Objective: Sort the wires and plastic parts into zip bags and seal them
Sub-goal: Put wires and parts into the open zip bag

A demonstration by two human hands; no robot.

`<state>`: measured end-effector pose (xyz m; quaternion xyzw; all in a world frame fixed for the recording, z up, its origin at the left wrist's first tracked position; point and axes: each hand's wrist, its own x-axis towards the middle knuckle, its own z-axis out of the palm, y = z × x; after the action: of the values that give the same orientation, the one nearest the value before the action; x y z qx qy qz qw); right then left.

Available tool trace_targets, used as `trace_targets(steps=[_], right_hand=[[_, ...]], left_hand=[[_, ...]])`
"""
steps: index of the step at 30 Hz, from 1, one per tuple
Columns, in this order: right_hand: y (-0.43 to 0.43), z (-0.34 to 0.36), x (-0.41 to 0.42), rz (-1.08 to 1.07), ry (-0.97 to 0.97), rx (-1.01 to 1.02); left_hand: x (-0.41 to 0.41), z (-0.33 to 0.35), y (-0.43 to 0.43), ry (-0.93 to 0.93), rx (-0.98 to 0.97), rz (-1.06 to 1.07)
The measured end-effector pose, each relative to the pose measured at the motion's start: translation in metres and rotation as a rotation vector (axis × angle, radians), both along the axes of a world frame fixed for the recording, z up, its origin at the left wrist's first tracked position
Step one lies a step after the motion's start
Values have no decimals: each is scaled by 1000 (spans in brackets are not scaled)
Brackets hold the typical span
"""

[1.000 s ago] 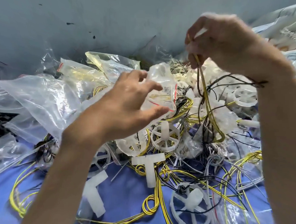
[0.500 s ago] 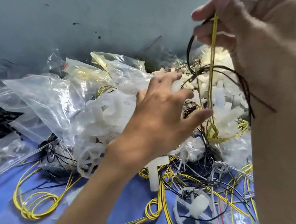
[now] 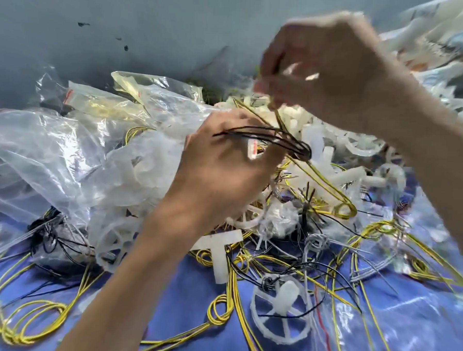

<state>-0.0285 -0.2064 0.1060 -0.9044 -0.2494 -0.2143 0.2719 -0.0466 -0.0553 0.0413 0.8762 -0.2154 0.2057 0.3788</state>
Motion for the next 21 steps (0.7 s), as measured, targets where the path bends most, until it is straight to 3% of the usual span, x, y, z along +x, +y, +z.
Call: trace_targets(steps=[4, 6, 8, 9, 12, 14, 16, 21], right_hand=[[-26, -13, -19, -167, 210, -336], [-44, -21, -28, -231, 38, -404], [-63, -32, -35, -125, -112, -471], [-73, -39, -39, -34, -75, -557], [-91, -80, -52, 147, 549, -844], [-101, -114, -58, 134, 768, -1057], [-108, -138, -61, 113, 637, -1156], [-116, -154, -53, 258, 232, -856]], left_hand=[[0, 1, 1, 48, 129, -5], [1, 0, 3, 69, 136, -23], [3, -1, 5, 88, 154, -25], [4, -1, 6, 96, 164, -21], [4, -1, 6, 100, 175, -22], [4, -1, 7, 92, 174, -21], [4, 0, 8, 86, 172, -19], [4, 1, 10, 79, 174, -29]])
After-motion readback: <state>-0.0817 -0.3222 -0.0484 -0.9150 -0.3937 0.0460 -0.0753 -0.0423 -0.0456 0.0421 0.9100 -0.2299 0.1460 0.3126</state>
